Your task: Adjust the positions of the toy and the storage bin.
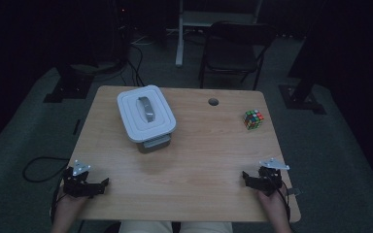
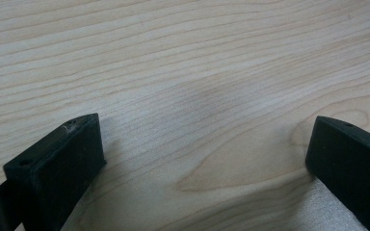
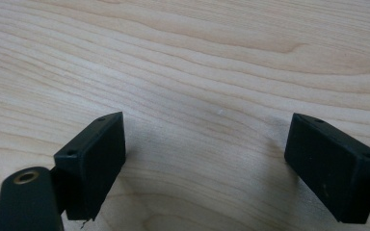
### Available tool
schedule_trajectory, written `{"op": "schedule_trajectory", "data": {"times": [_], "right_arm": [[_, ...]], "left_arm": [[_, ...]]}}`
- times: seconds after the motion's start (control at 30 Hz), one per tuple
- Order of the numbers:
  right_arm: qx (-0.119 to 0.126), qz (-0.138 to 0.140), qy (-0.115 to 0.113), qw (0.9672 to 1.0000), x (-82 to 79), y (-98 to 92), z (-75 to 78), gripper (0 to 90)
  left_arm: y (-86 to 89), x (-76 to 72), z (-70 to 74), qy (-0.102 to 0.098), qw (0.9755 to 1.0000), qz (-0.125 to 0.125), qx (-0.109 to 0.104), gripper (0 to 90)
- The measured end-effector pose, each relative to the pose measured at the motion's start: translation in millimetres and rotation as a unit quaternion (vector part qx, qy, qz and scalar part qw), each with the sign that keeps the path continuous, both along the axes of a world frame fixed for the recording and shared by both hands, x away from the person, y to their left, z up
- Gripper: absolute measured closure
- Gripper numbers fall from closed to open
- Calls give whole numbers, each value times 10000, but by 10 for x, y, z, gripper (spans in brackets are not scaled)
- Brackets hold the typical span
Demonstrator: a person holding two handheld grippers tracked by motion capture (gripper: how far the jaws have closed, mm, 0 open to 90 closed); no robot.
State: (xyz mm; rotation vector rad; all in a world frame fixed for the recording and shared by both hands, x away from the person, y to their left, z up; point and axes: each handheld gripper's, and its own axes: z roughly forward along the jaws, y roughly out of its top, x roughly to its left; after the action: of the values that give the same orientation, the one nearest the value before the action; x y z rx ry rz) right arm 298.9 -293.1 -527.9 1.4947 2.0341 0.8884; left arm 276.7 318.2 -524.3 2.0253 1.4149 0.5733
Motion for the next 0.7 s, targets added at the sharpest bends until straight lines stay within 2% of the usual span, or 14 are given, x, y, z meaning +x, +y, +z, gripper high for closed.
{"op": "schedule_trajectory", "data": {"times": [0.5, 0.7], "right_arm": [[-13, 17, 15, 10000, -3, 9, 1, 135], [-14, 122, 28, 9999, -23, 54, 2, 129]], "left_arm": [[-1, -1, 1, 6, 10000, 24, -3, 5], [-22, 13, 10, 56, 9999, 133, 11, 6]]}}
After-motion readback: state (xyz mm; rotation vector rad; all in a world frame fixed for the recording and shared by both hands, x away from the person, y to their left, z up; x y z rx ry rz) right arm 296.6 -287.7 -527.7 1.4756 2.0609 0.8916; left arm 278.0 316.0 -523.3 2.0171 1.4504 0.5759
